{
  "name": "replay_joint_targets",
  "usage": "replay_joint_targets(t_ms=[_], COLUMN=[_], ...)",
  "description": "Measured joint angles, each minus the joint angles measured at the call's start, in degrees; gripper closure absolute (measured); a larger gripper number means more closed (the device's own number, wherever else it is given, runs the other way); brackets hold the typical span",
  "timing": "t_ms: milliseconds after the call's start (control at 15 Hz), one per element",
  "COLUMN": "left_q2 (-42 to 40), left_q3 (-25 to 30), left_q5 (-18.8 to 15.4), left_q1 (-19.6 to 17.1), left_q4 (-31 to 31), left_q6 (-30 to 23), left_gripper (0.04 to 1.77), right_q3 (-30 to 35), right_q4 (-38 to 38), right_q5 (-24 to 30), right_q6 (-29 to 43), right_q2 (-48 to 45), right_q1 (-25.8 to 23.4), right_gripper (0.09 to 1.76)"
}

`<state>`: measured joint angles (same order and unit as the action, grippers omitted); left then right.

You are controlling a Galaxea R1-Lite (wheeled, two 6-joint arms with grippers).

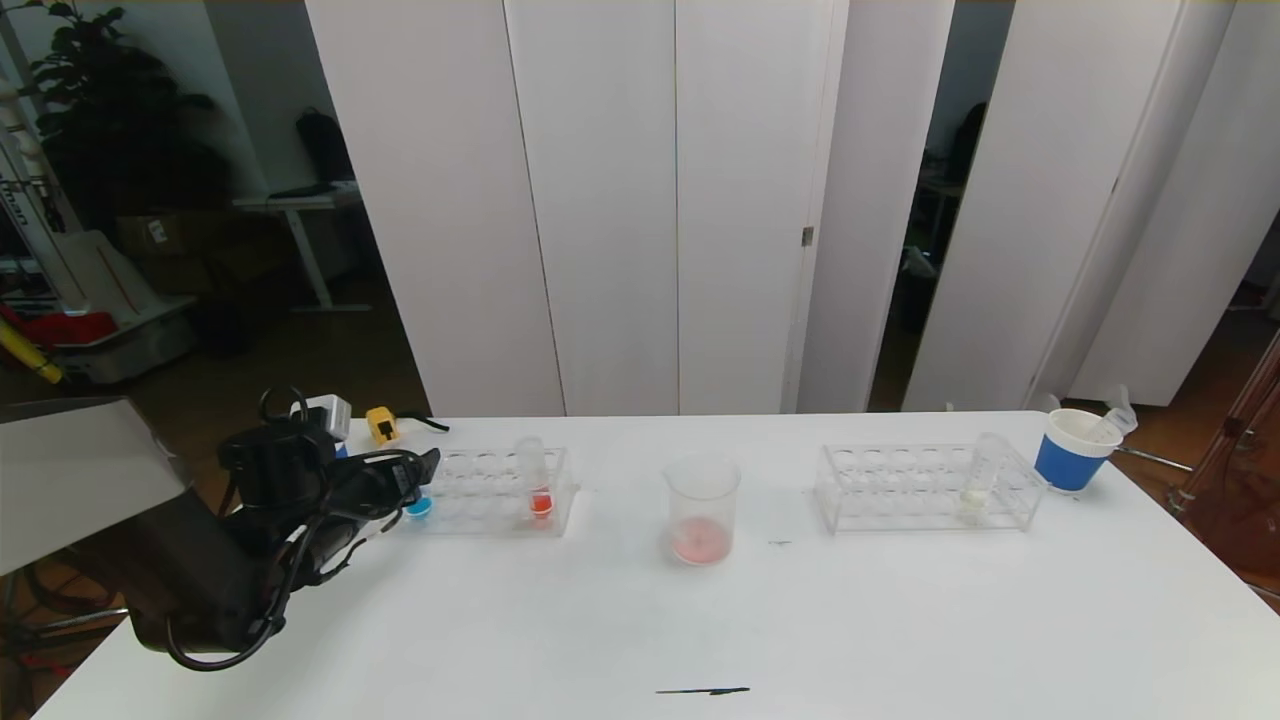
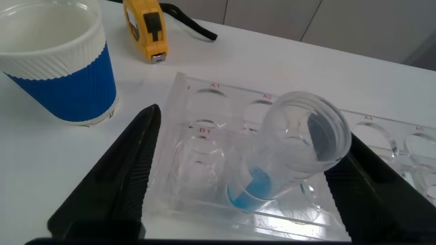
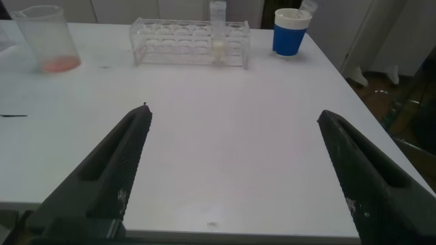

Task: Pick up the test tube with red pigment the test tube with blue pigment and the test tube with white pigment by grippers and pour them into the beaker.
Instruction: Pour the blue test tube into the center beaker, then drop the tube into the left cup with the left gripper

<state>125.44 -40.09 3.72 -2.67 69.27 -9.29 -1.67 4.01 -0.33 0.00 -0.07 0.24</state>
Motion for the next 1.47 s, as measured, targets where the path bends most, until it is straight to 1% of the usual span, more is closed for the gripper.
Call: replay_joint_targets(t_ms=[67, 133, 200, 267, 333, 400, 533, 1133, 1467], left_q2=[0.27, 0.44, 0.57, 0.63, 0.69, 0.72, 0.72, -0.63, -2.95], left_q3=[-0.17, -0.28, -0.33, -0.34, -0.37, -0.34, -0.34, -0.72, -1.68], left_q5=[-0.15, -0.52, -0.55, -0.56, -0.52, -0.39, -0.39, 0.02, 0.41], left_q1=[0.02, 0.26, 0.13, 0.06, -0.02, -0.02, 0.0, 0.06, 1.11], left_q4=[-0.04, 0.07, 0.07, 0.11, 0.07, 0.05, 0.09, -0.77, -1.0], left_q6=[0.17, 0.28, 0.39, 0.45, 0.32, 0.3, 0.26, 0.45, 0.52], left_gripper=[0.61, 1.09, 1.33, 1.26, 1.07, 1.09, 1.21, 1.21, 1.21], right_q3=[0.0, 0.0, 0.0, 0.0, 0.0, -0.01, -0.01, 0.0, 0.0], right_q4=[0.0, -0.02, 0.0, 0.01, -0.02, -0.02, 0.0, 0.01, 0.01], right_q5=[-0.02, 0.02, -0.05, -0.02, 0.0, 0.02, 0.02, 0.0, 0.0], right_q6=[0.0, 0.0, 0.0, 0.0, 0.0, 0.0, 0.0, 0.0, 0.0], right_q2=[0.0, 0.0, 0.0, 0.0, 0.0, 0.0, 0.0, 0.0, 0.0], right_q1=[0.02, 0.05, 0.02, 0.02, -0.06, 0.0, 0.05, 0.0, 0.0], right_gripper=[0.1, 0.1, 0.1, 0.1, 0.1, 0.1, 0.1, 0.1, 0.1])
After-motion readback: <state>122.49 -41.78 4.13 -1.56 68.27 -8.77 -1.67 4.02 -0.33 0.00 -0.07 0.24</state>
